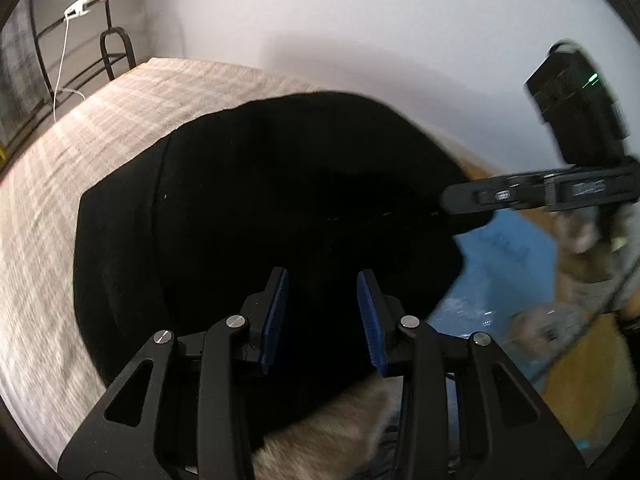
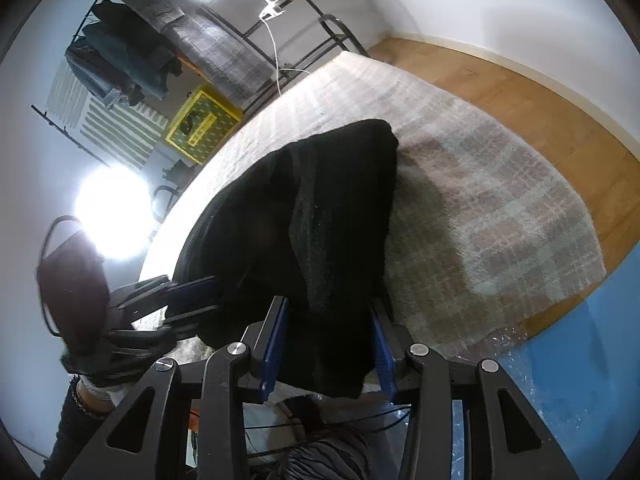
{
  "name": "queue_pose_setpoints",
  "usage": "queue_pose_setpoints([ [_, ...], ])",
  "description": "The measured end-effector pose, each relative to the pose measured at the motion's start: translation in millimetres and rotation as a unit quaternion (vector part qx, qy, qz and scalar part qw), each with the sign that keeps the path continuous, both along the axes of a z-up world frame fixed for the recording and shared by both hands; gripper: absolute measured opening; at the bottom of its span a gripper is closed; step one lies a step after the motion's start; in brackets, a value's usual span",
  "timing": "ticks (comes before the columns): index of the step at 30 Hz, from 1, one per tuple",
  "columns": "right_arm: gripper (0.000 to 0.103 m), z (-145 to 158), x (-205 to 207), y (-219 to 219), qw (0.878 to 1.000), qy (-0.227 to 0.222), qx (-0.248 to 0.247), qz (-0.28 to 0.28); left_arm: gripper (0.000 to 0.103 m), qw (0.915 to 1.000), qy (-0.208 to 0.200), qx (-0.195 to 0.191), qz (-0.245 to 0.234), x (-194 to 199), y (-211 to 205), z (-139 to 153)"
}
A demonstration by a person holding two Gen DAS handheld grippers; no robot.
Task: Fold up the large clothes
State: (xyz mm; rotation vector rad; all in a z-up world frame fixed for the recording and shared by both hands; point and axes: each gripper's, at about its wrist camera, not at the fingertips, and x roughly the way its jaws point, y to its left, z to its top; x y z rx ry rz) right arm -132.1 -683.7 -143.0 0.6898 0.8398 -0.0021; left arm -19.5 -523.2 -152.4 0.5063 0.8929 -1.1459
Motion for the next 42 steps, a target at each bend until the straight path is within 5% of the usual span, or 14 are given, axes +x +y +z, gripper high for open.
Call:
queue_pose_setpoints([
  [2,0.035,-1.4,1.2,-0.9,1.000,0.002,0.000,-0.001,0.009,1.0000,0.001,0.007,-0.006,4.8,-5.0,-7.4],
  [5,0.009,1.1,-2.7,-5.1,0.999,-0.019,0.037,-0.012,0.005,0.9996,0.023,-0.014,-0.006,14.5,1.7,-4.1],
  [11,0.007,11.8,-30.0,-11.2,0.988,-0.089,0.128,-0.021,0.003,0.9973,0.052,-0.048,-0.022,12.9,39.2,24.0],
  [13,0.006,-2.8,-29.1,-10.0,0.990,-0.063,0.126,-0.024,0.003,0.9985,0.040,-0.029,-0.021,15.6,42.6,12.0],
  [16,0.007,-25.5,-17.8,-1.4,0.998,0.010,0.058,-0.029,0.003,0.9987,0.048,-0.011,-0.012,18.1,45.5,-0.9],
  [19,0.026,-9.9,-12.5,10.4,0.999,0.015,-0.033,0.005,0.013,0.9963,0.082,-0.022,-0.010,22.2,63.4,4.5],
  [21,0.039,10.4,-14.4,13.0,0.996,-0.006,-0.086,0.019,0.028,0.9934,0.100,-0.056,0.003,31.9,86.0,19.9],
  [23,0.042,22.6,-15.4,7.0,0.996,-0.035,-0.080,0.027,0.050,0.9901,0.107,-0.085,0.031,48.0,106.3,28.5],
  [26,0.060,25.9,-6.6,-10.9,0.997,-0.062,-0.055,0.005,0.051,0.9787,0.137,-0.108,0.109,89.7,122.9,24.8],
  [31,0.060,-12.2,21.9,-37.0,0.999,-0.033,0.007,-0.033,0.051,0.9546,0.222,-0.108,0.166,132.9,124.1,-12.8],
  [38,0.060,-41.4,38.3,-45.8,0.995,-0.046,0.081,-0.029,0.051,0.9373,0.282,-0.118,0.168,146.2,111.3,-43.7],
  [42,0.049,-50.2,47.0,-36.6,0.993,-0.046,0.110,-0.006,0.051,0.9401,0.275,-0.117,0.163,142.7,110.3,-55.3],
])
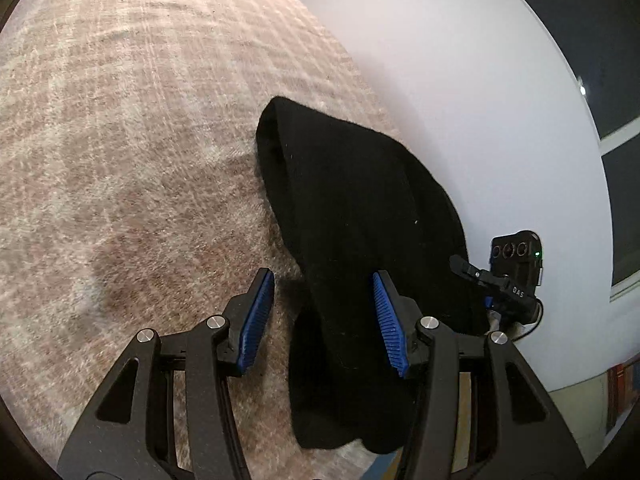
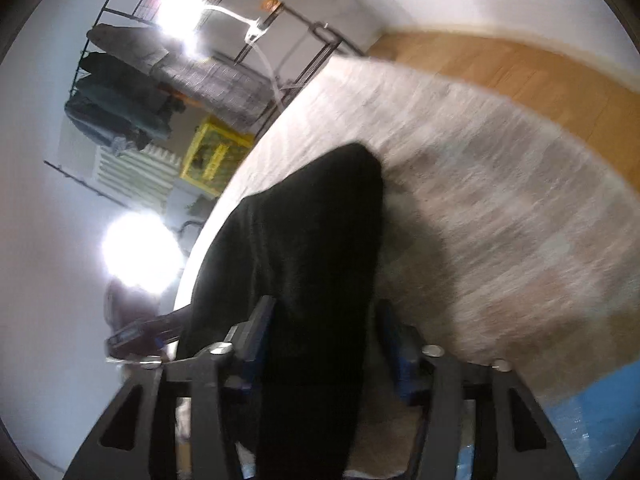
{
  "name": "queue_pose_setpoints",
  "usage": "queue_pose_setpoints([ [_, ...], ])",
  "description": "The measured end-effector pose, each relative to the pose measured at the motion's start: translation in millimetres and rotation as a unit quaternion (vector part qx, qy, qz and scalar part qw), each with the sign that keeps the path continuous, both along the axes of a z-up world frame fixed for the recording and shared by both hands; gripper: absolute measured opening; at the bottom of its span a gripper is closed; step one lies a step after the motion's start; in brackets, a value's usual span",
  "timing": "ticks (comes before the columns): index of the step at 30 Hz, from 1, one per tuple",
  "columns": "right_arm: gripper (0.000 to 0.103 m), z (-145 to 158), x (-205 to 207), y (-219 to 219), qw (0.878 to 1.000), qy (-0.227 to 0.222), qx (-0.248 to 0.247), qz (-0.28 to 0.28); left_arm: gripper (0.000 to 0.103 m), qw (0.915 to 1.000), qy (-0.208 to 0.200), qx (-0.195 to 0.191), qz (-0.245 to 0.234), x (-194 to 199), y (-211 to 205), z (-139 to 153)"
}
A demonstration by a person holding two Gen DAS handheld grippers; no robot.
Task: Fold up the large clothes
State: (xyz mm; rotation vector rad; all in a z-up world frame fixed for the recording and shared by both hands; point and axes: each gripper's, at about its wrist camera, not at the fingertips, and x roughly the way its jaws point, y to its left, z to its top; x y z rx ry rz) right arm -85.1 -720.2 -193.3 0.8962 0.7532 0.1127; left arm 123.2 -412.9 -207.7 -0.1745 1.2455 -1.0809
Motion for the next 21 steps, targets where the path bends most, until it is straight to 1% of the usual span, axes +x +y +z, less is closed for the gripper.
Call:
queue_pose_setpoints([
  [1,0.049,1.3,1.2,4.2,1.000,0.000,-0.014,0.002,0.051,1.0000,-0.003,-0.003,0.000,-1.8,-0.2,1.7],
  [4,0.045,2.3,3.3,8.2,1.000,0.008,-0.023,0.005,0.051,0.9999,0.006,-0.008,0.010,-2.1,4.9,4.0],
  [6,0.043,2.9,2.6,8.6,1.000,0.011,-0.021,0.004,0.052,0.9996,-0.011,-0.007,0.025,-1.9,14.4,5.4],
  [7,0.043,2.9,1.2,8.6,1.000,0.011,-0.021,0.004,0.055,0.9994,-0.019,-0.007,0.027,-1.1,17.7,6.9],
  [8,0.043,3.2,0.1,8.9,1.000,0.012,-0.022,0.004,0.056,0.9994,-0.018,-0.009,0.027,1.7,20.9,6.2],
  [10,0.044,2.9,-0.2,9.0,1.000,0.011,-0.016,0.000,0.056,0.9997,0.001,-0.017,0.019,4.3,20.2,0.5],
  [12,0.044,4.2,0.4,10.3,1.000,0.012,-0.022,-0.005,0.056,0.9997,0.002,-0.022,0.013,4.5,18.0,-0.7],
  [13,0.041,5.0,0.3,12.0,1.000,0.012,-0.028,-0.005,0.048,0.9997,0.004,-0.024,0.008,3.1,13.5,-2.1],
  [14,0.037,6.2,0.5,14.3,0.999,0.013,-0.033,-0.005,0.030,0.9995,0.016,-0.028,-0.001,2.0,8.6,-5.1],
  [15,0.035,8.6,0.7,17.3,0.999,0.014,-0.042,-0.008,0.029,0.9993,0.022,-0.030,-0.001,0.2,4.2,-6.8],
  [16,0.032,11.6,1.8,19.7,0.998,0.017,-0.052,-0.010,0.028,0.9994,0.014,-0.030,0.005,-3.6,0.4,-6.7],
  [18,0.029,22.1,3.9,28.3,0.995,0.029,-0.090,-0.014,0.025,0.9994,-0.016,-0.030,0.007,-13.4,-2.6,0.9],
  [19,0.028,30.6,6.0,35.8,0.992,0.038,-0.120,-0.014,0.025,0.9989,-0.033,-0.033,0.003,-19.5,-2.2,8.0],
  [21,0.026,49.4,11.2,52.0,0.983,0.048,-0.174,-0.009,0.024,0.9981,-0.047,-0.040,-0.001,-27.3,-3.2,17.1],
])
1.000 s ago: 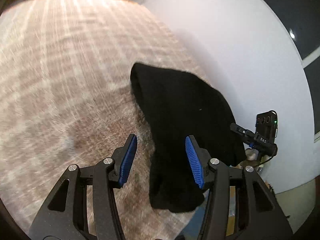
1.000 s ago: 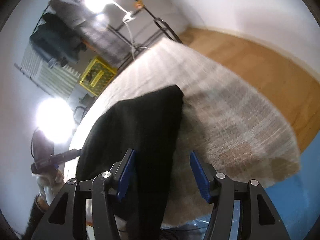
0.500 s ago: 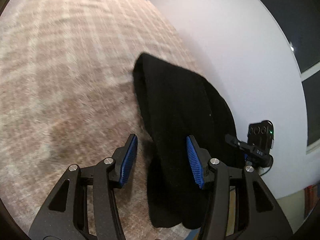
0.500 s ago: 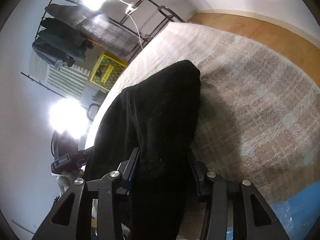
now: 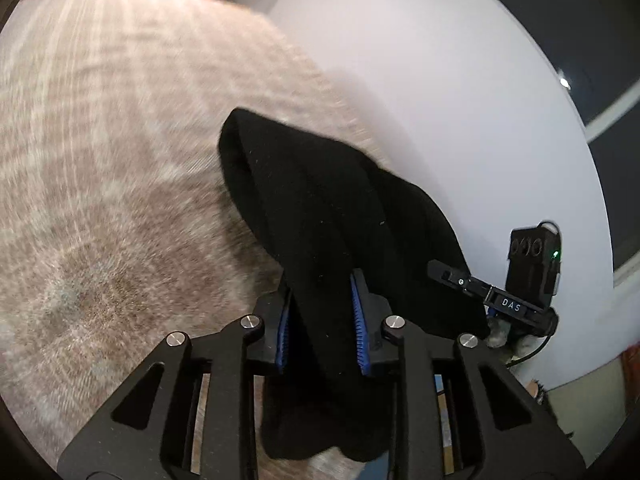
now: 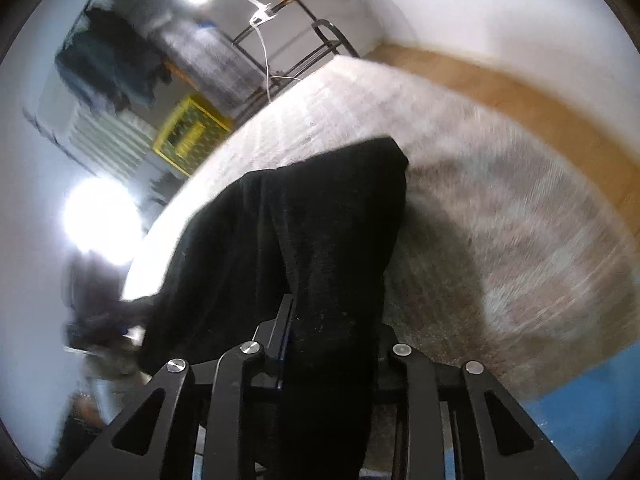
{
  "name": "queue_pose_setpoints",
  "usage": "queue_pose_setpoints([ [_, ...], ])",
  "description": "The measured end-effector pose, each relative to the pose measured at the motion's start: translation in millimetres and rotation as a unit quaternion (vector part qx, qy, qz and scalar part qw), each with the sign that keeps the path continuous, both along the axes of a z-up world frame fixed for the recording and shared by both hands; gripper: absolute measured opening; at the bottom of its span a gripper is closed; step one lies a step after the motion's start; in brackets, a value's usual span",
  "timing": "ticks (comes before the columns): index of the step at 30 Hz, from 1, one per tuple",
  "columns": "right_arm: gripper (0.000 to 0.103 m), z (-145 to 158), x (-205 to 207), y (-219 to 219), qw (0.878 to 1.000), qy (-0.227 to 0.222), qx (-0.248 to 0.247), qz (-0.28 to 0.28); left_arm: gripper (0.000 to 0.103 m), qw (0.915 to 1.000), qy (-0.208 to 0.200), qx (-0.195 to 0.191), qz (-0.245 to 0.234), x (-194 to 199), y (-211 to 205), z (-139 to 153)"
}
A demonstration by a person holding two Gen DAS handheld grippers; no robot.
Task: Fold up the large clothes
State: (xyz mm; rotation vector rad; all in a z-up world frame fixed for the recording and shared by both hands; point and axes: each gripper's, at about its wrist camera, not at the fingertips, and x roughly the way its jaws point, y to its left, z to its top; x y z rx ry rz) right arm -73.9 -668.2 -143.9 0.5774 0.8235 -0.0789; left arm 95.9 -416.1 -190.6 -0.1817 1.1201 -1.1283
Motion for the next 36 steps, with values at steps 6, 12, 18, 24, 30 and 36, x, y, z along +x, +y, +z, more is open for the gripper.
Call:
queue_pose_setpoints([
  [6,0.025,55.7,19.9,19.5,0.997,-0.008,-0.078,0.019,0.023,0.9994,-0.028,-0.017,-0.011,-8.2,-8.2,25.5],
  [12,0.024,100.8,59.6,7.0,0.990,-0.022,-0.140,0.027,0.023,0.9979,-0.046,-0.043,0.013,21.1,-23.6,43.2],
  [18,0.024,124.4,126.1,-17.1,0.981,-0.039,-0.186,0.030,0.023,0.9946,-0.062,-0.060,0.057,67.9,-54.6,43.9],
  [24,0.024,115.3,203.8,-39.0,0.977,-0.044,-0.206,0.032,0.023,0.9918,-0.066,-0.057,0.093,130.2,-73.6,28.4],
  [30,0.025,58.7,268.5,-55.6,0.973,0.015,-0.225,0.042,0.023,0.9891,-0.043,0.049,0.132,188.2,-90.0,-31.9],
  [36,0.049,14.4,279.9,-82.5,0.963,0.073,-0.259,-0.023,0.030,0.9878,-0.057,0.055,0.134,187.6,-93.5,-36.0],
])
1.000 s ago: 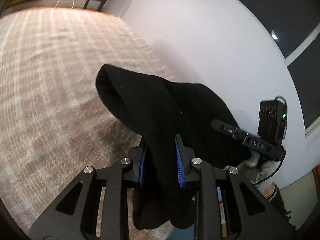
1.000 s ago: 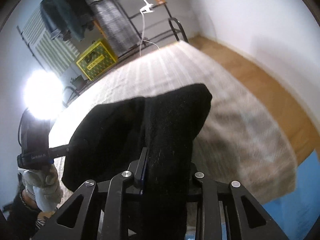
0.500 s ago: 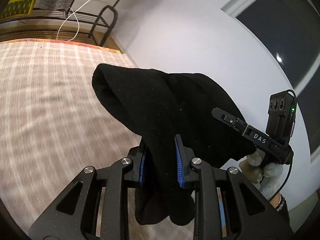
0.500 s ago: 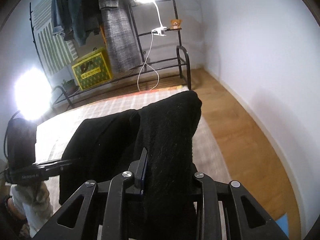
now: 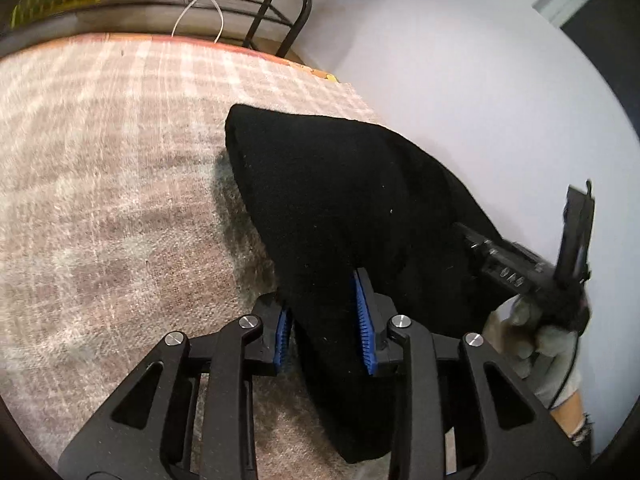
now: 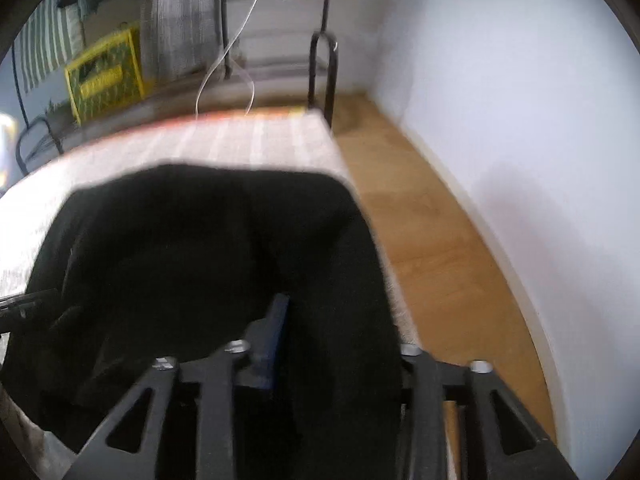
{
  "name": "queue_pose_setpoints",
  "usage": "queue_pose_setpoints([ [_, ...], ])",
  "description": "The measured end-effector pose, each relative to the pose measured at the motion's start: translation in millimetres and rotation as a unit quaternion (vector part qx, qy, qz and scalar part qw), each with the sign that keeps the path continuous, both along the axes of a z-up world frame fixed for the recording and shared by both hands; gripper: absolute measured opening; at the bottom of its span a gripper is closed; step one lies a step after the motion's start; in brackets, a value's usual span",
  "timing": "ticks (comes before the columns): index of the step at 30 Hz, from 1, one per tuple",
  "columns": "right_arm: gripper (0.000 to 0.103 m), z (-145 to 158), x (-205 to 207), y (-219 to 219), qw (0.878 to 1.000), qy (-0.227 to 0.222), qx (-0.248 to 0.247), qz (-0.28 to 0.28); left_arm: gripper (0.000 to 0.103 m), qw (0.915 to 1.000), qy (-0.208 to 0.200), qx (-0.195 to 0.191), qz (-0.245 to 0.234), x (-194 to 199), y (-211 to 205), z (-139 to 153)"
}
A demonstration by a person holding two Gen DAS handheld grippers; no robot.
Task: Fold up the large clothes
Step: 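Lower the sweater onto the bed and open both grippers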
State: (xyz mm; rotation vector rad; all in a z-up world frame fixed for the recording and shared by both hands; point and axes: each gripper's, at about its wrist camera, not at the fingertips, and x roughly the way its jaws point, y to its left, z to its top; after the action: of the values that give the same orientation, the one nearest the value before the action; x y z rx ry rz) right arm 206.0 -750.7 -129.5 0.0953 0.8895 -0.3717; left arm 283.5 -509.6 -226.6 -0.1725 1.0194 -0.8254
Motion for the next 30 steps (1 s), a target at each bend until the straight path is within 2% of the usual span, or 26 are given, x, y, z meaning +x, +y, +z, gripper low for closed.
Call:
queue_pose_setpoints([
  [1,0.054,1.1,-3.5,-3.9,1.000,-0.002,0.005,-0.008,0.030,1.0000,-0.003,0.002,0.003,-2.4,0.2,2.0],
  [2,0.054,3.7,-8.1,-5.5,1.000,-0.007,0.009,-0.015,0.031,0.9999,-0.006,0.005,0.007,-4.5,1.4,4.4],
  [6,0.054,24.3,-34.4,-1.3,0.999,-0.034,0.007,-0.030,0.031,0.9997,-0.016,0.011,0.018,-18.5,10.7,18.4],
  [12,0.054,61.4,-76.9,6.5,0.995,-0.082,0.035,-0.034,0.031,0.9975,-0.064,0.027,0.015,-58.2,36.5,53.7],
  [20,0.055,120.1,-132.1,56.6,0.991,-0.128,0.024,-0.014,0.031,0.9920,-0.123,0.018,0.022,-118.0,77.8,119.0],
  [30,0.055,175.1,-211.0,128.1,0.986,-0.168,0.003,-0.005,0.031,0.9804,-0.194,0.028,0.023,-197.4,148.7,176.2],
])
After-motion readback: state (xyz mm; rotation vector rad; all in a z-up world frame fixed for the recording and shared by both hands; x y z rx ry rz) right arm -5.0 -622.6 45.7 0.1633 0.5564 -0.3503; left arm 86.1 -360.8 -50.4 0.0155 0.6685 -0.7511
